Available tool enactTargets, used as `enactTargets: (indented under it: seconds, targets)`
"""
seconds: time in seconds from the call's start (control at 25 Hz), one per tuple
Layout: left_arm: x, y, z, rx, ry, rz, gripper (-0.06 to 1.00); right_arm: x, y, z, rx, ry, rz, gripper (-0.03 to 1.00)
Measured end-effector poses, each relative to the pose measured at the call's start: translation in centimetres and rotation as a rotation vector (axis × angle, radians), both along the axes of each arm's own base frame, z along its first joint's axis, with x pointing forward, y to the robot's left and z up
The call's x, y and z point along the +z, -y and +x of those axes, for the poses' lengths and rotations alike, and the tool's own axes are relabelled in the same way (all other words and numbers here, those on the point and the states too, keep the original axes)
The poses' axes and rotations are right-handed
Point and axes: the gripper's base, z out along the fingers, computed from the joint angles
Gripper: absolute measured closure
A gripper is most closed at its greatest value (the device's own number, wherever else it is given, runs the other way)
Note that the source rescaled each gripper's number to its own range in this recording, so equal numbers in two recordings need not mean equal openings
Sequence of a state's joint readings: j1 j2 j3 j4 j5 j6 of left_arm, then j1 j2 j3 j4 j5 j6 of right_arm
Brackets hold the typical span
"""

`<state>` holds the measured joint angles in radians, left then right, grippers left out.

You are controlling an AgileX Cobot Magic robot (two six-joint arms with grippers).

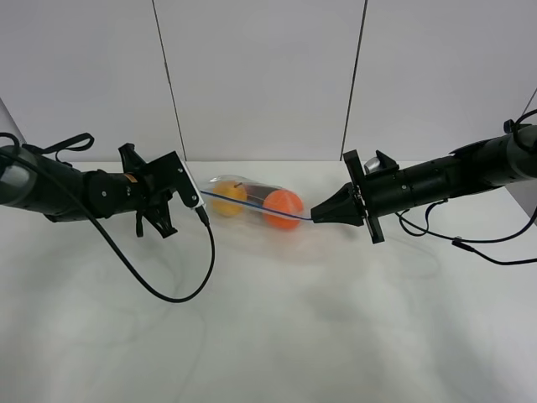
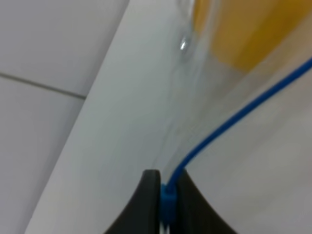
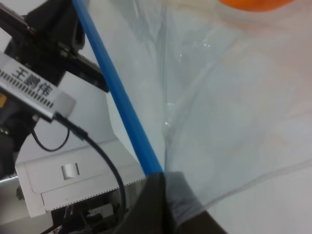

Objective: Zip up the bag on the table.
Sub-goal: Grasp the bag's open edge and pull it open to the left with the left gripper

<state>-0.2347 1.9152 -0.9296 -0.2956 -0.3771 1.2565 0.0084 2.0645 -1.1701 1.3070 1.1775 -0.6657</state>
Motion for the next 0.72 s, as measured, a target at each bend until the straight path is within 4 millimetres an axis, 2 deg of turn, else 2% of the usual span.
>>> enactTargets:
  seconds: [0.4, 0.48, 0.56, 0.6, 0.68, 0.72]
  targets:
    - [0.0, -0.3, 0.0, -0.004, 0.001, 0.010, 0.94, 0.1, -0.1, 0.0, 0.000, 0.000, 0.006, 0.97]
    - [0.0, -0.4, 0.1, 0.012, 0.005, -0.015, 0.88, 0.0, -0.1, 0.0, 0.005, 0.000, 0.001, 0.97]
    - [0.2, -1.1, 0.3, 0.059, 0.022, -0.058, 0.67, -0.2, 0.1, -0.2, 0.026, -0.001, -0.019, 0.97]
    - [0.2, -1.5, 0.4, 0.077, 0.026, -0.071, 0.55, -0.2, 0.1, -0.2, 0.029, -0.001, -0.022, 0.97]
    - [0.4, -2.1, 0.6, 0.115, 0.044, -0.107, 0.22, -0.2, 0.1, -0.3, 0.034, -0.002, -0.022, 0.97]
    - [0.4, -2.6, 0.7, 0.136, 0.053, -0.120, 0.12, -0.2, 0.1, -0.3, 0.036, -0.002, -0.022, 0.97]
